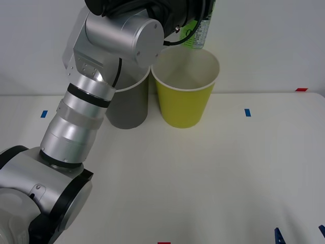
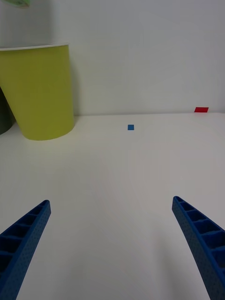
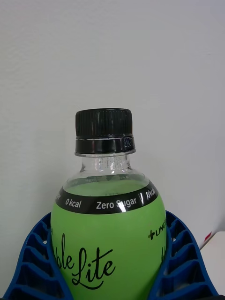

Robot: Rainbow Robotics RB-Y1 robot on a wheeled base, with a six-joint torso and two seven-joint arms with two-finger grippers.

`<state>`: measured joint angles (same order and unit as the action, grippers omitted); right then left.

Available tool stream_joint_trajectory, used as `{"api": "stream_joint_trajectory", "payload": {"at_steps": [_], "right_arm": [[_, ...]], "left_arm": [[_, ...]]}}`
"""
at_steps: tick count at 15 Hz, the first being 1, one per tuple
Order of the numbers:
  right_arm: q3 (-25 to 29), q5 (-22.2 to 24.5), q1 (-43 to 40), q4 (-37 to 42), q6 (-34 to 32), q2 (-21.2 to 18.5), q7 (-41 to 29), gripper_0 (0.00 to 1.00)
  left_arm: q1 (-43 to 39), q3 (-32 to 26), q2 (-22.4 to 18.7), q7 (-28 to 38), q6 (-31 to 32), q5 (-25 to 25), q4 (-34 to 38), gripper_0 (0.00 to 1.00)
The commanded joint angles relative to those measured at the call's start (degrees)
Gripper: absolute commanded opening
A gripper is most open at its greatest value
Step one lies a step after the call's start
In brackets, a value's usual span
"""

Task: Put cans in the gray bin and PET bottles in the light green bin.

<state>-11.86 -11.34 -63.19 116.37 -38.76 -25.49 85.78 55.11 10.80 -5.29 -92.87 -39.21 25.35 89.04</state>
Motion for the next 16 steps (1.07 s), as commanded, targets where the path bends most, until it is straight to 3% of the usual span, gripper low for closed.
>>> {"api": "stream_joint_trajectory", "payload": {"at_steps": [1, 4, 9, 10, 11, 12, 16], "right_arm": [[0.00, 0.00, 0.00, 0.00, 0.00, 0.00, 0.00, 0.90], [0.00, 0.00, 0.00, 0.00, 0.00, 0.00, 0.00, 0.90], [0.00, 0.00, 0.00, 0.00, 0.00, 0.00, 0.00, 0.89], [0.00, 0.00, 0.00, 0.00, 0.00, 0.00, 0.00, 0.90], [0.00, 0.00, 0.00, 0.00, 0.00, 0.00, 0.00, 0.90], [0.00, 0.00, 0.00, 0.00, 0.00, 0.00, 0.00, 0.90], [0.00, 0.00, 0.00, 0.00, 0.00, 0.00, 0.00, 0.90]], "left_arm": [[-0.01, 0.01, 0.10, -0.11, 0.71, -0.03, -0.62, 0.00], [-0.01, 1.77, 0.02, -0.11, 6.51, -0.21, -4.05, 0.00], [-0.09, 1.77, -0.07, 0.24, 6.95, -0.30, -4.22, 0.00], [-0.09, 1.77, -0.16, 0.59, 6.78, -0.21, -4.22, 0.19], [-0.09, 1.77, -0.16, 0.94, 6.78, -0.30, -4.22, 0.49], [-0.09, 1.77, -0.34, 1.03, 6.78, -0.65, -4.22, 0.97], [-0.09, 1.77, -1.30, 1.64, 7.30, -0.65, -4.14, 1.00]]}}
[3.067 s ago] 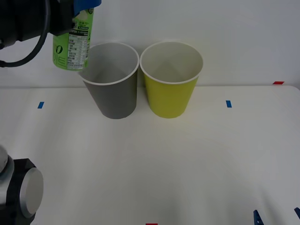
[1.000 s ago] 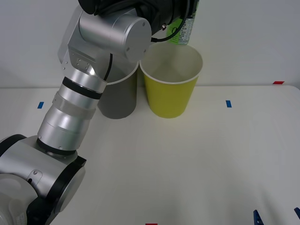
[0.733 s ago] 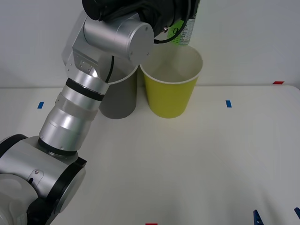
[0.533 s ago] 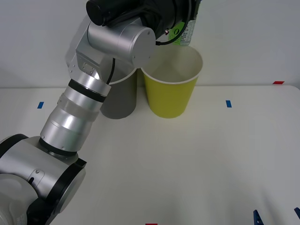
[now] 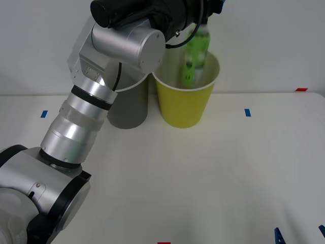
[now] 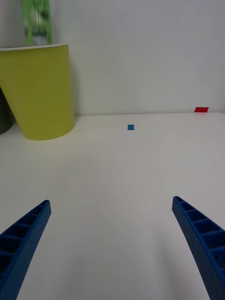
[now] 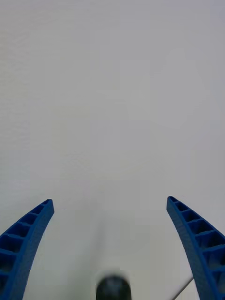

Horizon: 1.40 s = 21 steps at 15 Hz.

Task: Put cans in the gray bin and PET bottles in the light green bin.

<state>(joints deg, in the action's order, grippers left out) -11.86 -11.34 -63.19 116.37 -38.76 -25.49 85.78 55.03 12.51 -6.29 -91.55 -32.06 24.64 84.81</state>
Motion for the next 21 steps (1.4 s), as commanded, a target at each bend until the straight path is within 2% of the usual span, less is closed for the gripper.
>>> {"api": "stream_joint_trajectory", "payload": {"at_steps": [1, 6, 7, 10, 13, 15, 17, 21], "right_arm": [[0.00, 0.00, 0.00, 0.00, 0.00, 0.00, 0.00, 0.89], [0.00, 0.00, 0.00, 0.00, 0.00, 0.00, 0.00, 0.90], [0.00, 0.00, 0.00, 0.00, 0.00, 0.00, 0.00, 0.90], [0.00, 0.00, 0.00, 0.00, 0.00, 0.00, 0.00, 0.90], [0.00, 0.00, 0.00, 0.00, 0.00, 0.00, 0.00, 0.90], [0.00, 0.00, 0.00, 0.00, 0.00, 0.00, 0.00, 0.90], [0.00, 0.00, 0.00, 0.00, 0.00, 0.00, 0.00, 0.90], [0.00, 0.00, 0.00, 0.00, 0.00, 0.00, 0.00, 0.90]], "left_arm": [[-0.01, 0.05, -0.39, 0.32, 0.16, -0.03, 0.01, 1.00], [-0.01, 0.05, -0.39, 0.41, 0.16, -0.30, 0.45, 1.00], [-0.01, -0.03, -0.48, 0.23, -2.21, -0.38, 1.68, 1.00], [-0.01, -3.73, -1.09, 0.50, -22.52, 0.14, 12.14, 1.00], [-0.10, -8.03, -1.62, 0.14, -42.38, -2.14, 23.74, 1.00], [-0.10, -11.02, -1.71, -0.38, -50.12, -2.49, 28.92, 1.00], [-0.80, -13.04, -2.23, -1.09, -54.16, -2.84, 32.62, 1.00], [-10.91, -14.10, -4.43, -1.53, -52.40, -2.76, 44.83, 1.00]]}}
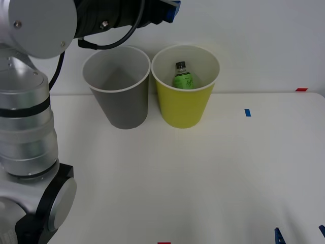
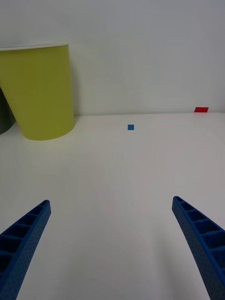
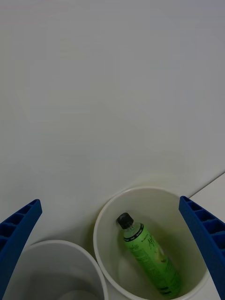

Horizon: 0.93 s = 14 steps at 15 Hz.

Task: Put cans in the gray bin and PET bottles in the light green bin.

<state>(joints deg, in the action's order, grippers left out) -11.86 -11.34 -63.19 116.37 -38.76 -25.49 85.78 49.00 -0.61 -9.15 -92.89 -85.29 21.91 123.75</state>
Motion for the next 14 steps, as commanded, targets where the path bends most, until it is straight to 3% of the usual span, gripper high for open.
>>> {"api": "stream_joint_trajectory", "payload": {"at_steps": [1, 5, 10, 14], "right_arm": [[0.00, 0.00, 0.00, 0.00, 0.00, 0.00, 0.00, 0.90], [0.00, 0.00, 0.00, 0.00, 0.00, 0.00, 0.00, 0.90], [0.00, 0.00, 0.00, 0.00, 0.00, 0.00, 0.00, 0.90], [0.00, 0.00, 0.00, 0.00, 0.00, 0.00, 0.00, 0.90]], "left_arm": [[-7.08, -1.41, -2.37, -0.10, 0.82, 0.07, 8.53, 1.00], [-18.77, -3.96, -4.30, 0.07, 3.20, 1.03, 19.16, 1.00], [-32.22, -7.39, -5.35, 0.07, 10.40, 4.99, 25.58, 1.00], [-44.96, -7.83, -7.73, 0.07, 22.53, 6.48, 26.25, 1.00]]}}
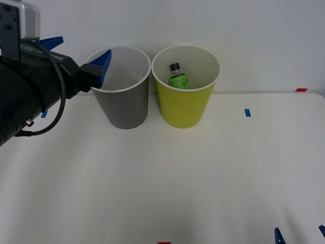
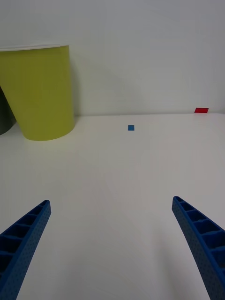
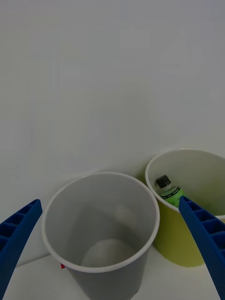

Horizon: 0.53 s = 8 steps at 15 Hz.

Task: Put cans in the gray bin and PET bottles in the light green bin.

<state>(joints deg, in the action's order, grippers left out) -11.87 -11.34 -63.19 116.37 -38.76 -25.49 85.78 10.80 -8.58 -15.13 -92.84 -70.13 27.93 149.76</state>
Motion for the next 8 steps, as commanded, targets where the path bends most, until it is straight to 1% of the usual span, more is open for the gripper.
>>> {"api": "stream_joint_trajectory", "payload": {"at_steps": [1, 2, 5, 8], "right_arm": [[0.00, 0.00, 0.00, 0.00, 0.00, 0.00, 0.00, 0.90], [0.00, 0.00, 0.00, 0.00, 0.00, 0.00, 0.00, 0.90], [0.00, 0.00, 0.00, 0.00, 0.00, 0.00, 0.00, 0.90], [0.00, 0.00, 0.00, 0.00, 0.00, 0.00, 0.00, 0.90]], "left_arm": [[-9.48, 0.15, -2.62, 0.03, 9.92, 0.81, 0.24, 1.00], [-11.68, -0.47, -3.15, 0.21, 10.45, 1.43, 0.24, 1.00], [-15.37, -5.22, -3.15, -0.06, 10.45, 7.41, 0.24, 1.00], [-19.77, -7.15, -3.06, -0.32, 11.59, 8.55, 0.24, 1.00]]}}
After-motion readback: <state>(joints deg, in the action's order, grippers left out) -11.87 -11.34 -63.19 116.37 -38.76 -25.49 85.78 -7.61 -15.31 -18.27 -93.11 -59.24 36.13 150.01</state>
